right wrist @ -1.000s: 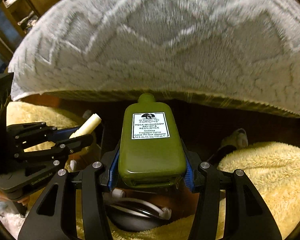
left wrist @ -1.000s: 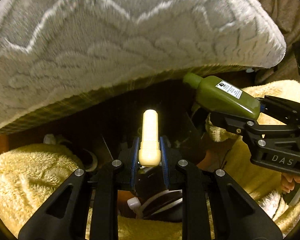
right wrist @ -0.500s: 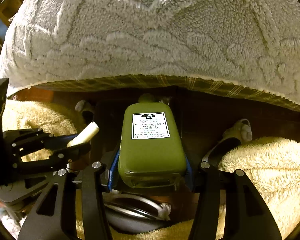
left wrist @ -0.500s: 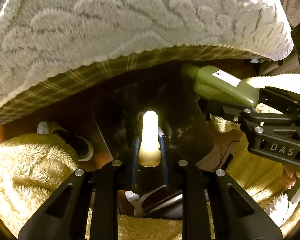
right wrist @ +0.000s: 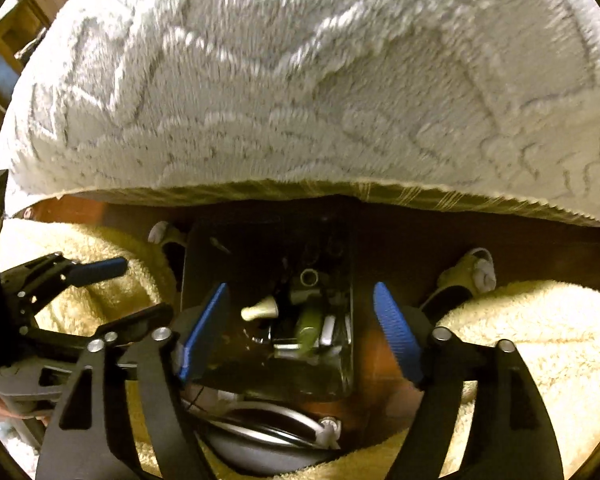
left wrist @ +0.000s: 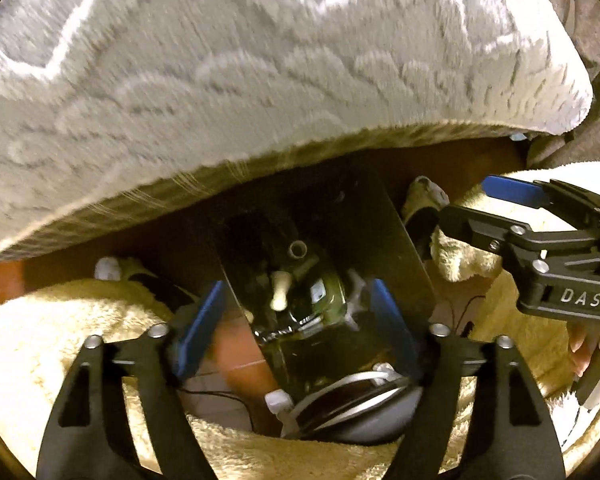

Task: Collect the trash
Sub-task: 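Raise both open tools back over the bed toward the remaining items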

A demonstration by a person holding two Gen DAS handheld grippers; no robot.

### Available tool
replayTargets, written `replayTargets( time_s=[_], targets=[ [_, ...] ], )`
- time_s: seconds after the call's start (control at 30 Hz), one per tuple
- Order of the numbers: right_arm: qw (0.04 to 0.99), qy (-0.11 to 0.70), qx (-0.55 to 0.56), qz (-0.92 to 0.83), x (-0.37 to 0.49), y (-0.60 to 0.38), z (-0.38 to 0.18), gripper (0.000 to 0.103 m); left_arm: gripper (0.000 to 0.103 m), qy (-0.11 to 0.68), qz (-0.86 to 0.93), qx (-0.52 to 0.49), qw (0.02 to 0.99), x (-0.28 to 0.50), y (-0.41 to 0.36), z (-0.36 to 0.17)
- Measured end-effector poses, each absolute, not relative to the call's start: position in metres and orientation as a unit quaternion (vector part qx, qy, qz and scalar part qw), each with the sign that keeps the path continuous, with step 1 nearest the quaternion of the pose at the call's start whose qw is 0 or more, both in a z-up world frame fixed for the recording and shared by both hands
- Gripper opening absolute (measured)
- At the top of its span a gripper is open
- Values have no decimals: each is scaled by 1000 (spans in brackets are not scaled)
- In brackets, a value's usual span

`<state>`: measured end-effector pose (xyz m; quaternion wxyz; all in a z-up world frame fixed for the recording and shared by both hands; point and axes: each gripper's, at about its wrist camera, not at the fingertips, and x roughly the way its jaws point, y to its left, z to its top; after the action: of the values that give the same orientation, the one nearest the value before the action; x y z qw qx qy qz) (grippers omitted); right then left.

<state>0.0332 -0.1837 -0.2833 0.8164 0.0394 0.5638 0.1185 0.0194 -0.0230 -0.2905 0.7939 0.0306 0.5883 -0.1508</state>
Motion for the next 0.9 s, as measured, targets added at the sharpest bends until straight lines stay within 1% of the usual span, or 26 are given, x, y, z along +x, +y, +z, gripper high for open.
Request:
replayTargets(
  time_s=[0.03,0.1,0.13,0.2,0.23,0.47,0.57,0.67,0.9],
  targets=[
    [820,559,40,116,33,-185,-280,87,79,584,-149,33,797,19,-23,-287],
    [828,548,43,113,33,-189,-269,88,83,574,-149,36,804,19,-22,-275],
    [831,543,45,112,33,-191,-265,90,85,568,-149,36,809,19,-20,-268],
    [842,528,47,106,34,-196,-252,96,87,556,-147,36,817,18,-19,-256],
    [848,517,47,103,35,-199,-243,96,88,550,-146,36,822,19,-18,-250],
    [888,449,49,82,50,-219,-181,98,89,490,-137,35,860,31,-5,-193],
    [908,411,49,63,68,-229,-150,99,89,461,-130,41,877,46,1,-168],
    [919,387,46,56,85,-234,-132,99,90,445,-116,43,887,67,5,-150],
    [915,395,56,64,135,-236,-129,99,90,434,-97,34,895,122,16,-132]
  ],
)
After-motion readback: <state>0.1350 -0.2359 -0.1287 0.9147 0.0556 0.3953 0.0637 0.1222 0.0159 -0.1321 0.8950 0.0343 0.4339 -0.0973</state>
